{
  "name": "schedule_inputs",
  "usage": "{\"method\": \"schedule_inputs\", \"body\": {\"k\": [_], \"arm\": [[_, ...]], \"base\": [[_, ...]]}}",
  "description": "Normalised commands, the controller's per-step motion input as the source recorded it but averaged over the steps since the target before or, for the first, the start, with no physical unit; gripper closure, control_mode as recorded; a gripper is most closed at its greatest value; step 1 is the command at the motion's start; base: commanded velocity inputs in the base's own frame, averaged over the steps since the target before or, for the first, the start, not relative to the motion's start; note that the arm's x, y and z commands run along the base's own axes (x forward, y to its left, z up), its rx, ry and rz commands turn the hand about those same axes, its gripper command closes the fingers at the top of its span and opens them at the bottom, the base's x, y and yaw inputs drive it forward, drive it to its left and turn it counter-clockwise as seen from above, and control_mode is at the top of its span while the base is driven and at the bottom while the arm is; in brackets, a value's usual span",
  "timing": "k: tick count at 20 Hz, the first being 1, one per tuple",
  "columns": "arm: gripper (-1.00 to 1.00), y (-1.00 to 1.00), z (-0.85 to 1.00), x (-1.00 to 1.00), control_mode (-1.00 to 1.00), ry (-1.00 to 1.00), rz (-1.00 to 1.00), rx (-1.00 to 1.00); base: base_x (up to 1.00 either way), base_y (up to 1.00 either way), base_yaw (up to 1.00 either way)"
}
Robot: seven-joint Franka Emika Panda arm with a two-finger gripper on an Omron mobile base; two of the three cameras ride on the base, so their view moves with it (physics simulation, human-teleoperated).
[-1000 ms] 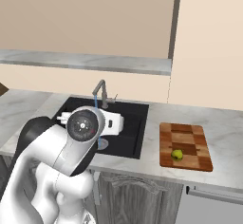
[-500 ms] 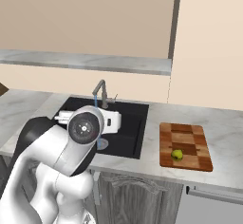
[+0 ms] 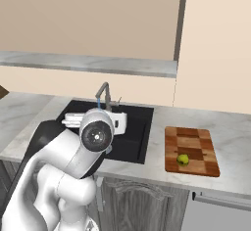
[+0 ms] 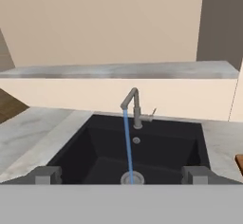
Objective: Pick the pear from the sink and place it on the cutting board to airdry. Then turn off the sink faucet.
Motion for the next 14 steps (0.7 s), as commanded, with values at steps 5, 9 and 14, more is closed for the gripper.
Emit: {"method": "schedule_inputs", "body": {"k": [5, 9, 14], "arm": [[-1.0, 0.04, -0.05, -0.06, -1.0, -0.01, 0.03, 0.0], [-1.0, 0.11, -0.23, 0.16, -1.0, -0.03, 0.01, -0.06], [-1.0, 0.12, -0.29, 0.3, -1.0, -0.09, 0.0, -0.07]], "base": [[0.0, 0.0, 0.0], [0.0, 0.0, 0.0], [0.0, 0.0, 0.0]]}}
